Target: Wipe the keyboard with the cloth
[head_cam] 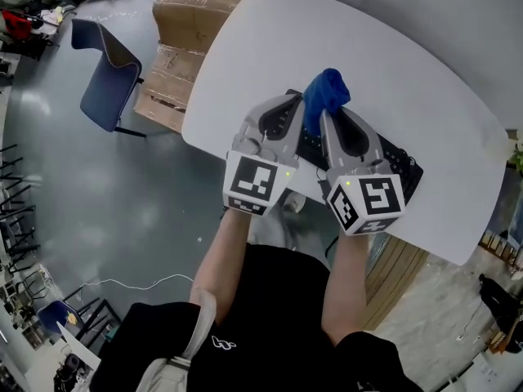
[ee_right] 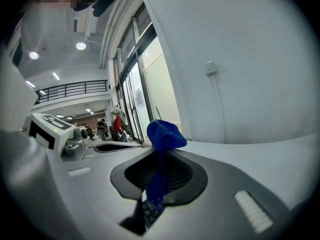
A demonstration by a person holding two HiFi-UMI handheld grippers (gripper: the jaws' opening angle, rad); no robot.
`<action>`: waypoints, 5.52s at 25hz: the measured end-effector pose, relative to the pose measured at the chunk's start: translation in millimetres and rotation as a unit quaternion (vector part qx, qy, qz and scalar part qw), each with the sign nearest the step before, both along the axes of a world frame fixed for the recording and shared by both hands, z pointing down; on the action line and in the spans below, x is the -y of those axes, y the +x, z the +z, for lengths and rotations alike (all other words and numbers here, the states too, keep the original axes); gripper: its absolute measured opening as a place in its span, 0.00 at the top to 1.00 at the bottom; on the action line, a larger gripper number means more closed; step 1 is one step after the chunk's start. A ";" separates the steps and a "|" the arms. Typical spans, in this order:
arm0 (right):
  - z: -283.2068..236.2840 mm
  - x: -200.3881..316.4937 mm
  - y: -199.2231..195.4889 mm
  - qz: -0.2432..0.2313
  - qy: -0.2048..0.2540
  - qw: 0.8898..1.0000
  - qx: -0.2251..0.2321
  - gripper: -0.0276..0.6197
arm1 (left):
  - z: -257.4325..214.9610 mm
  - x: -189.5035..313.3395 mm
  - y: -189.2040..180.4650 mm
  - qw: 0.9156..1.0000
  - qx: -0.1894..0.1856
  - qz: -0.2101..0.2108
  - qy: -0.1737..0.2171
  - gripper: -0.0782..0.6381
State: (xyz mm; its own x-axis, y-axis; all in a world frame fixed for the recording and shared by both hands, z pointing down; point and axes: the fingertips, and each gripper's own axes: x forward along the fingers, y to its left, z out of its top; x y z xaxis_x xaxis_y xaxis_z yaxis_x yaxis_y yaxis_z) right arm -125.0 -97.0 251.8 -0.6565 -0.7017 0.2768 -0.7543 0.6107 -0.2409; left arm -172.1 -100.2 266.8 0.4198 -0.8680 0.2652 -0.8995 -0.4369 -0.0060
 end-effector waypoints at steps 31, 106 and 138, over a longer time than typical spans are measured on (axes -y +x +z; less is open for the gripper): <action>147.6 22.3 -49.5 -0.002 -0.146 0.989 0.008 0.90 | 147.2 20.3 -39.5 0.984 0.050 -0.030 -0.170 0.91; 172.0 -38.6 185.7 0.215 -0.176 0.961 0.001 0.90 | 171.7 -22.0 204.9 0.962 0.121 0.163 -0.185 0.91; 157.9 -75.7 322.2 0.343 -0.166 0.925 -0.013 0.90 | 164.7 -59.0 340.9 0.949 0.073 0.248 -0.181 0.91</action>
